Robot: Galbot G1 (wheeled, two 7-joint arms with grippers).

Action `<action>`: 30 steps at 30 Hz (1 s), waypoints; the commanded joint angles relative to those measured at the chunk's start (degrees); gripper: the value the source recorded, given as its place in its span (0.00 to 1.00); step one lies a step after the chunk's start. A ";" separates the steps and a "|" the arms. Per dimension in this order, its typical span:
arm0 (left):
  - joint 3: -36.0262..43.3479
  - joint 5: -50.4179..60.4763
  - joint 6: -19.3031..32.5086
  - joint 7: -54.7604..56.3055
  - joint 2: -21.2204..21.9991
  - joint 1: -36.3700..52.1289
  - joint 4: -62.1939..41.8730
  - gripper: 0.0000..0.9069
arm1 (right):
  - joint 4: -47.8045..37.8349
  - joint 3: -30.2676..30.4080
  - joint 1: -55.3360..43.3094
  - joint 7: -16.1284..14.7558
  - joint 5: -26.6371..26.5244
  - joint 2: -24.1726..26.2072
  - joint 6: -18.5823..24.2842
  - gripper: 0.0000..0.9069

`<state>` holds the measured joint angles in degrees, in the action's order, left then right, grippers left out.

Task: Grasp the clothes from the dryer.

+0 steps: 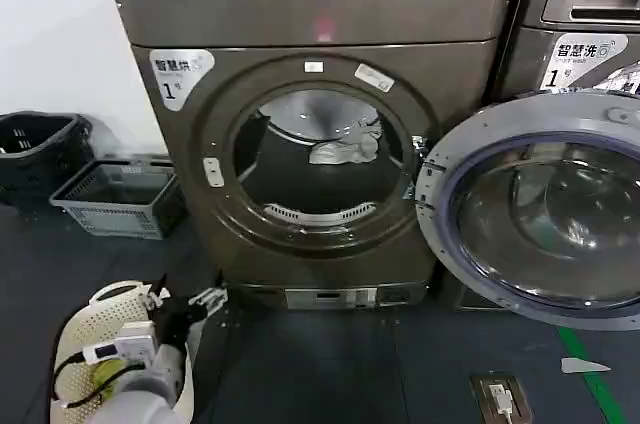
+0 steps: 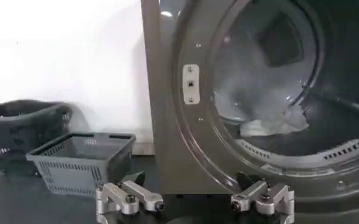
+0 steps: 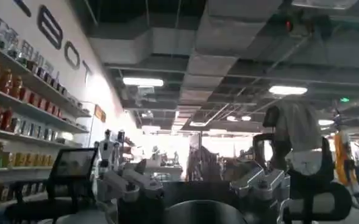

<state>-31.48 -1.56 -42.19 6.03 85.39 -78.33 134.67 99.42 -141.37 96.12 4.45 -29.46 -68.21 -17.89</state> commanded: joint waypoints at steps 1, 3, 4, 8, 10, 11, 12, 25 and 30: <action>0.00 0.10 -2.81 0.13 0.03 0.00 0.00 1.00 | -0.33 0.26 0.05 0.63 -0.15 0.16 0.72 1.00; 0.04 0.14 -2.81 0.10 0.11 -0.08 0.10 1.00 | -0.33 0.34 0.03 0.68 -0.20 0.19 0.75 1.00; 0.05 0.13 -2.81 0.09 0.12 -0.10 0.11 1.00 | -0.33 0.40 0.02 0.70 -0.24 0.19 0.74 1.00; 0.04 0.11 -2.81 0.09 0.32 -0.28 0.17 1.00 | -0.25 0.60 -0.20 0.80 -0.22 0.10 0.75 1.00; 0.07 -0.09 -2.81 0.03 0.41 -0.36 0.25 1.00 | -0.18 0.69 -0.34 0.87 -0.22 0.04 0.73 1.00; 0.08 -0.04 -2.81 0.01 0.47 -0.34 0.22 1.00 | -0.19 0.67 -0.40 0.85 -0.21 0.03 0.74 1.00; 0.12 0.05 -2.81 0.00 0.60 -0.31 0.18 1.00 | -0.26 0.67 -0.40 0.92 -0.21 0.04 0.74 1.00; 0.44 0.17 -2.81 -0.09 0.96 -0.12 0.07 1.00 | -0.81 0.41 -0.25 0.97 -0.17 0.13 1.00 1.00; 0.47 0.19 -2.81 -0.22 1.01 -0.02 0.00 1.00 | -0.73 0.55 -0.42 1.01 -0.14 0.06 1.04 1.00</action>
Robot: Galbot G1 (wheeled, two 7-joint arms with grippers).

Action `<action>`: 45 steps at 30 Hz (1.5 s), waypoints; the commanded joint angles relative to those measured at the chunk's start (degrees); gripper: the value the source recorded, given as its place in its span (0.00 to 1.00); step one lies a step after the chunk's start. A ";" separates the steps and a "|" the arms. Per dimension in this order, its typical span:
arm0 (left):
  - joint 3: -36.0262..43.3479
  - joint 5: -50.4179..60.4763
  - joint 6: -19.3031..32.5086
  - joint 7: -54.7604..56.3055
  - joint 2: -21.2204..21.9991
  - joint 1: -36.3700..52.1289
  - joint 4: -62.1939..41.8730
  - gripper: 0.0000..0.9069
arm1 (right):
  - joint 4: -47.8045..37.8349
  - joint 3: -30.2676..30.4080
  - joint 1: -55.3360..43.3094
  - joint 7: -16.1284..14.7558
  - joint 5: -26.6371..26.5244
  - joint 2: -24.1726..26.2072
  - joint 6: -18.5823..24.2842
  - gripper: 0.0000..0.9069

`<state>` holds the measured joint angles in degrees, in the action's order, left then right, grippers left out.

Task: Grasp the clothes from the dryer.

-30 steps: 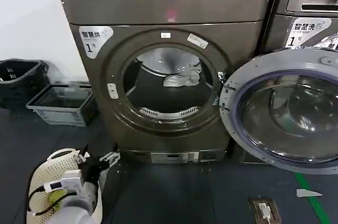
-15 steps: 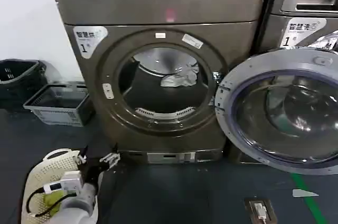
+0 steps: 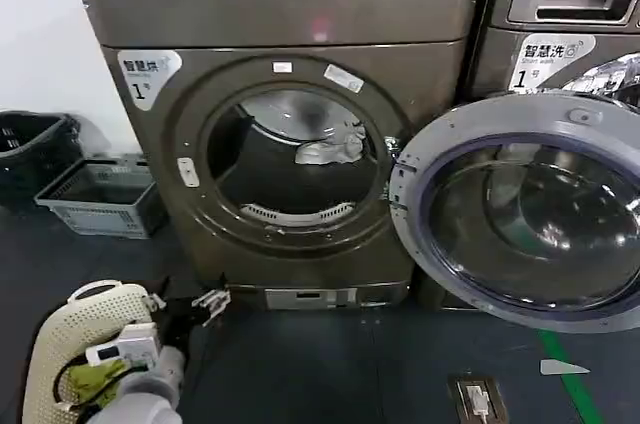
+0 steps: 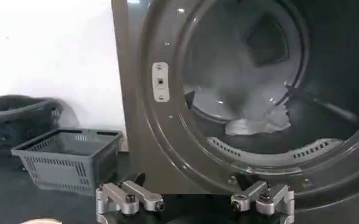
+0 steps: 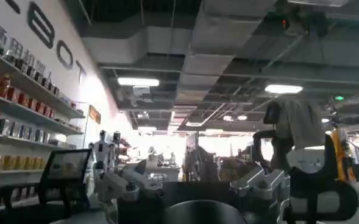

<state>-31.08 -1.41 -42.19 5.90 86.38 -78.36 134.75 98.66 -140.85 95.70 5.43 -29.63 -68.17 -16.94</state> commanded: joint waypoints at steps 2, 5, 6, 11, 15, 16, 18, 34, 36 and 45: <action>0.16 0.06 -2.81 -0.11 0.04 0.02 -0.11 1.00 | -0.13 0.02 0.02 0.06 0.06 0.01 0.14 1.00; 0.25 0.08 -2.81 -0.13 0.04 0.04 -0.25 1.00 | -0.28 0.04 0.03 0.03 0.07 -0.10 0.21 1.00; 0.26 0.12 -2.81 -0.13 0.07 0.07 -0.32 1.00 | -0.28 0.03 0.02 0.00 0.08 -0.14 0.26 1.00; 0.32 0.28 -2.81 -0.12 0.13 -0.28 -0.11 1.00 | -0.29 0.09 -0.08 0.01 0.08 -0.13 0.31 1.00; 0.16 0.29 -2.81 -0.16 0.06 -0.30 0.26 1.00 | -0.30 0.12 -0.02 0.05 0.07 -0.23 0.39 1.00; 0.15 0.31 -2.81 -0.18 0.08 -0.25 0.24 1.00 | -0.31 0.10 -0.03 0.04 0.08 -0.22 0.38 1.00; 0.25 0.40 -2.81 -0.24 0.20 -0.27 0.13 1.00 | -0.39 0.05 0.02 0.02 0.08 -0.21 0.47 1.00; 0.94 1.06 -2.81 -0.49 0.32 -0.41 0.24 1.00 | -1.63 -0.06 0.21 0.88 0.01 -0.32 2.55 1.00; 1.03 1.12 -2.81 -0.49 0.34 -0.33 0.20 1.00 | -1.74 -0.05 0.13 1.76 -0.34 -0.15 2.86 1.00; 1.18 1.01 -2.81 -0.51 0.31 -0.07 0.10 1.00 | -2.88 -0.60 0.49 4.39 -3.44 0.33 4.62 1.00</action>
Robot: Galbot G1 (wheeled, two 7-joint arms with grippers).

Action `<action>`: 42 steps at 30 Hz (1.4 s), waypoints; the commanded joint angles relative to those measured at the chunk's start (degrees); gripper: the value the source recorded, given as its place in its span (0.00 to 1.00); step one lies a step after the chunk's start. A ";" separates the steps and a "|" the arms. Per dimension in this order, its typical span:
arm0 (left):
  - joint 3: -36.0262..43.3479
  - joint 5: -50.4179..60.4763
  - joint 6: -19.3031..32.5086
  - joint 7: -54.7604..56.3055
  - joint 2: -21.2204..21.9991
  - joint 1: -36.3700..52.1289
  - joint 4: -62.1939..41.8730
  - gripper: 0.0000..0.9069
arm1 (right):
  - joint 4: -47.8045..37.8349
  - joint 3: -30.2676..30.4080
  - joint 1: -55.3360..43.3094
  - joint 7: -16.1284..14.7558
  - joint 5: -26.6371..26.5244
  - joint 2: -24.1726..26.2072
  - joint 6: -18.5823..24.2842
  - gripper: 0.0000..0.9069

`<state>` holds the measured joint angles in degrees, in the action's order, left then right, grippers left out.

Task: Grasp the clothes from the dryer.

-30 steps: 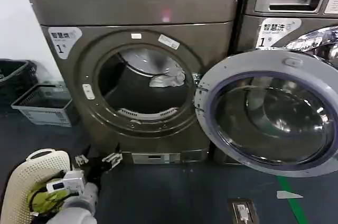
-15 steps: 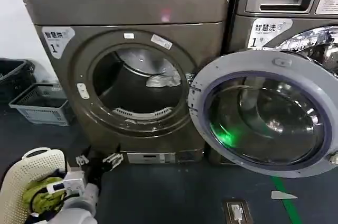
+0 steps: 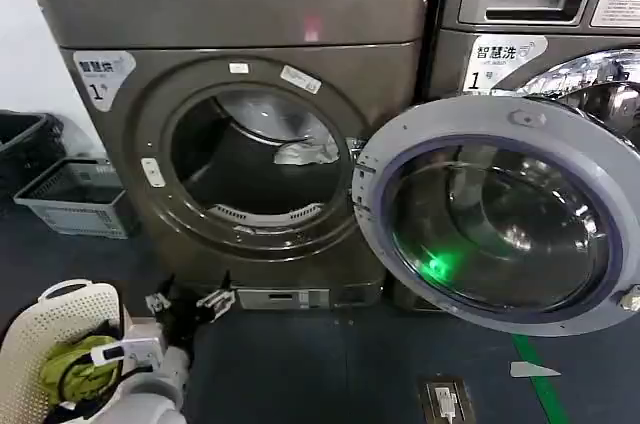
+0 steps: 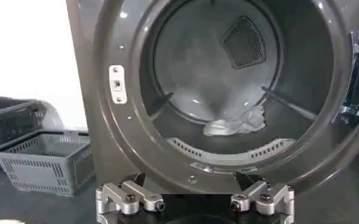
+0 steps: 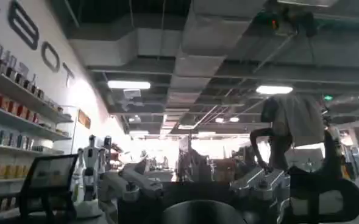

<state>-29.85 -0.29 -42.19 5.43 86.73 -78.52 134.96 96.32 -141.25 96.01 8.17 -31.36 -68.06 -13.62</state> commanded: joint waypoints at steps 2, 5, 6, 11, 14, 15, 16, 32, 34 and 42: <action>-0.02 -0.27 -2.81 -0.26 -0.03 0.12 -0.15 1.00 | -0.65 -0.31 0.26 1.72 -1.79 0.21 1.76 1.00; 0.29 -0.34 -2.81 -0.25 -0.05 0.15 -0.13 1.00 | -0.81 -0.35 0.33 1.84 -1.94 0.18 2.10 1.00; 0.38 -0.31 -2.81 -0.25 -0.05 0.18 -0.12 1.00 | -0.90 -0.36 0.35 1.97 -1.95 0.17 2.30 1.00; 0.44 -0.18 -2.81 -0.19 -0.14 0.27 -0.48 1.00 | -1.35 -0.48 0.42 2.36 -2.50 0.19 2.98 1.00; 0.29 -0.14 -2.81 -0.14 -0.13 0.30 -0.45 1.00 | -1.50 -0.80 0.50 2.54 -2.85 0.28 2.96 1.00; 0.26 -0.16 -2.81 -0.16 -0.12 0.31 -0.44 1.00 | -1.55 -0.89 0.56 2.56 -2.93 0.29 2.94 1.00; 0.27 -0.13 -2.81 -0.16 -0.12 0.29 -0.47 1.00 | -1.62 -0.94 0.63 2.64 -2.94 0.30 2.94 1.00; 0.24 -0.16 -2.81 -0.06 -0.04 0.15 -0.68 1.00 | -1.39 -0.56 0.44 2.59 -2.88 0.16 2.76 1.00; 0.31 -0.16 -2.81 -0.04 -0.03 0.19 -0.75 1.00 | -1.37 -0.55 0.46 2.60 -2.90 0.15 2.73 1.00; 0.40 -0.01 -2.81 -0.05 0.16 0.15 -0.61 1.00 | -1.17 -0.12 0.28 2.69 -2.77 0.20 2.73 1.00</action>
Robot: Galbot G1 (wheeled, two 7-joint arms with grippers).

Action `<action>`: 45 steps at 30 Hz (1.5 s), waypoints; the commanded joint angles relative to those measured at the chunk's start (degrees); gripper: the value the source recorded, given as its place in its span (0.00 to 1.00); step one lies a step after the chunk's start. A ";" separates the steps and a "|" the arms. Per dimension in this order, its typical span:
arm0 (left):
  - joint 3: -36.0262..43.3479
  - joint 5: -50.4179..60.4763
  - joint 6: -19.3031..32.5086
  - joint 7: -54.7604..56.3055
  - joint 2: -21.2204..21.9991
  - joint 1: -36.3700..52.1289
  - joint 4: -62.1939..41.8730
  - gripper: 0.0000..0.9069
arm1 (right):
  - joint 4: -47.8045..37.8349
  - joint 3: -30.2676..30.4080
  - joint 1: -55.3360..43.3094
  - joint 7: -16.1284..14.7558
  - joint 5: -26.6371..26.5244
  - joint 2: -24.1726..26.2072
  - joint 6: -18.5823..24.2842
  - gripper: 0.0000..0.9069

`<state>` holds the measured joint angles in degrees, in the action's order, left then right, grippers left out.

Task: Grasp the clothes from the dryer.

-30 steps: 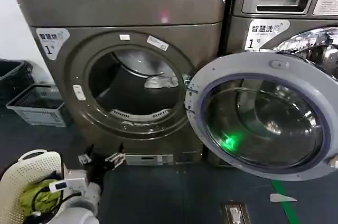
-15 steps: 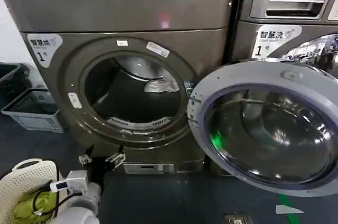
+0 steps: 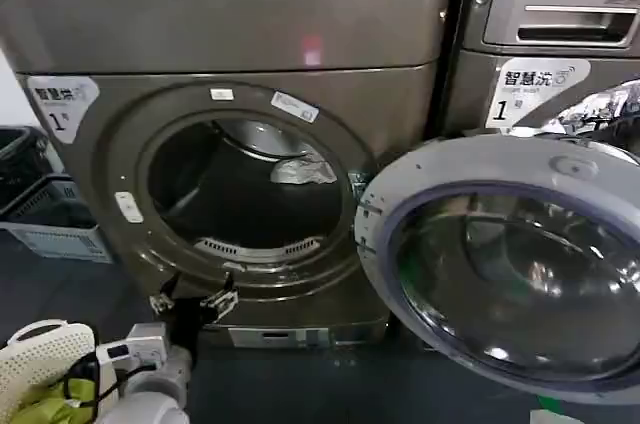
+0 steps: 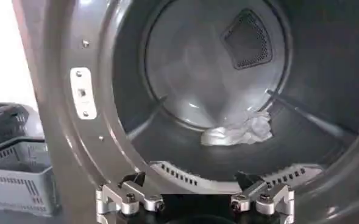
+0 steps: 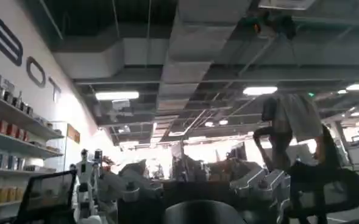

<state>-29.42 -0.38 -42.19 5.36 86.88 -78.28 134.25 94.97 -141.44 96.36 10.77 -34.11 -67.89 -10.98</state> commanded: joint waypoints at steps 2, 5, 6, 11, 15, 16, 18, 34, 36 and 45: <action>-0.07 0.08 -2.81 -0.01 -0.01 -0.05 0.12 1.00 | 0.05 0.13 -0.08 0.08 0.00 0.06 0.13 1.00; 0.01 0.11 -2.81 -0.03 0.01 -0.04 0.11 1.00 | 0.12 0.09 -0.10 0.08 -0.01 0.00 0.07 1.00; 0.12 0.13 -2.81 -0.03 0.01 -0.07 0.03 1.00 | 0.21 0.07 -0.11 0.10 -0.05 0.02 -0.04 1.00; 0.35 0.30 -2.81 -0.04 0.02 0.10 -0.10 1.00 | 0.19 0.20 0.04 0.00 -0.01 -0.20 -0.06 1.00; 0.45 0.67 -2.81 -0.07 -0.06 0.32 -0.46 1.00 | 0.06 -0.10 0.26 0.01 -0.03 -0.10 -0.04 1.00; 0.53 0.79 -2.81 -0.08 -0.07 0.35 -0.54 1.00 | 0.04 -0.19 0.26 0.01 -0.04 -0.06 -0.05 1.00; 0.62 0.95 -2.81 -0.18 -0.08 0.34 -0.50 1.00 | -0.05 -0.37 0.25 0.02 -0.05 0.04 -0.08 1.00; 0.72 0.85 -2.81 -0.18 -0.21 0.22 0.00 1.00 | -0.14 -0.69 0.72 0.01 -0.12 0.20 -0.10 1.00; 0.72 0.87 -2.81 -0.21 -0.18 0.17 0.00 1.00 | -0.20 -0.67 0.69 0.01 -0.12 0.19 -0.10 1.00; 0.57 0.98 -2.81 -0.24 -0.11 -0.05 0.12 1.00 | -0.85 -1.04 0.84 -0.02 -0.11 0.44 -0.04 1.00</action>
<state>-28.79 0.56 -42.19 5.15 86.75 -78.24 134.32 94.26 -142.36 97.17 10.77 -34.21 -67.62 -11.07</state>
